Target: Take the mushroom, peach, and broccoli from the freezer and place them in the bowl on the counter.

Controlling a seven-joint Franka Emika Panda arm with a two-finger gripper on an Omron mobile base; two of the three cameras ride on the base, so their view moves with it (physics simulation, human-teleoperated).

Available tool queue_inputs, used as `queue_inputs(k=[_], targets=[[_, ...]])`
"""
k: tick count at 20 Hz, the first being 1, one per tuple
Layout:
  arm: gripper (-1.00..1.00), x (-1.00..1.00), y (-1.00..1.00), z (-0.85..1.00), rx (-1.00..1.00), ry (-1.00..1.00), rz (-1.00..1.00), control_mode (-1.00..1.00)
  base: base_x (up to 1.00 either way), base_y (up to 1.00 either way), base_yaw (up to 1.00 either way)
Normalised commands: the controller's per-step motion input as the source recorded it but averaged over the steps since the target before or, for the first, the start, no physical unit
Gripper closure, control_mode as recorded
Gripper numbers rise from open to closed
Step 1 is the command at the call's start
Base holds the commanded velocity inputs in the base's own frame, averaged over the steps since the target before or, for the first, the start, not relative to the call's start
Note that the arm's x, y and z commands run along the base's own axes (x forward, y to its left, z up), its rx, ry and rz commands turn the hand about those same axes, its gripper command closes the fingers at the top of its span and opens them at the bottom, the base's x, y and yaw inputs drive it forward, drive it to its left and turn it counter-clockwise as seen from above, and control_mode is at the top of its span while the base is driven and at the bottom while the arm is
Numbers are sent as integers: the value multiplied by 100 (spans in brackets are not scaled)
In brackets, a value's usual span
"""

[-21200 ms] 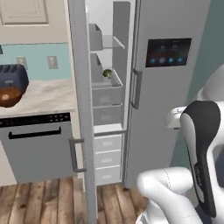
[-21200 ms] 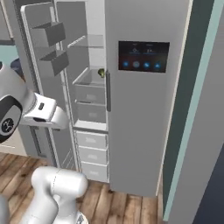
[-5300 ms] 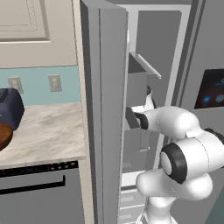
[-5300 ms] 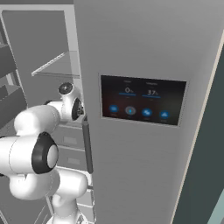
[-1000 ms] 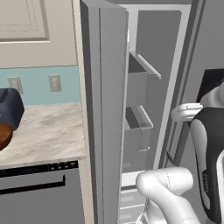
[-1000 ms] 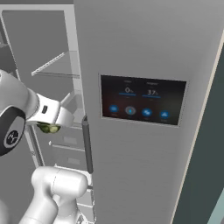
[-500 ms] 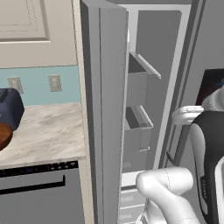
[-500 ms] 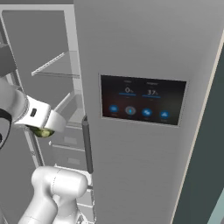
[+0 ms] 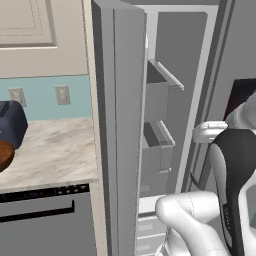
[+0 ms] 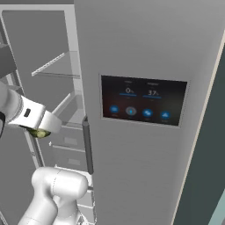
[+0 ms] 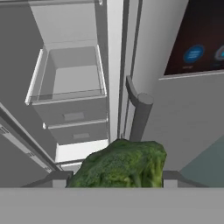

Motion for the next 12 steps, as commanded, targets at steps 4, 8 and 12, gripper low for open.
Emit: queue_inputs(k=[4, 8, 12], targets=[[100, 0, 0, 0, 0, 0, 0, -100, 0, 0, 0], [100, 0, 0, -6, 0, 0, 2, -100, 0, 0, 0], [100, 0, 0, -7, 0, 0, 1, 100, -11, 0, 0]])
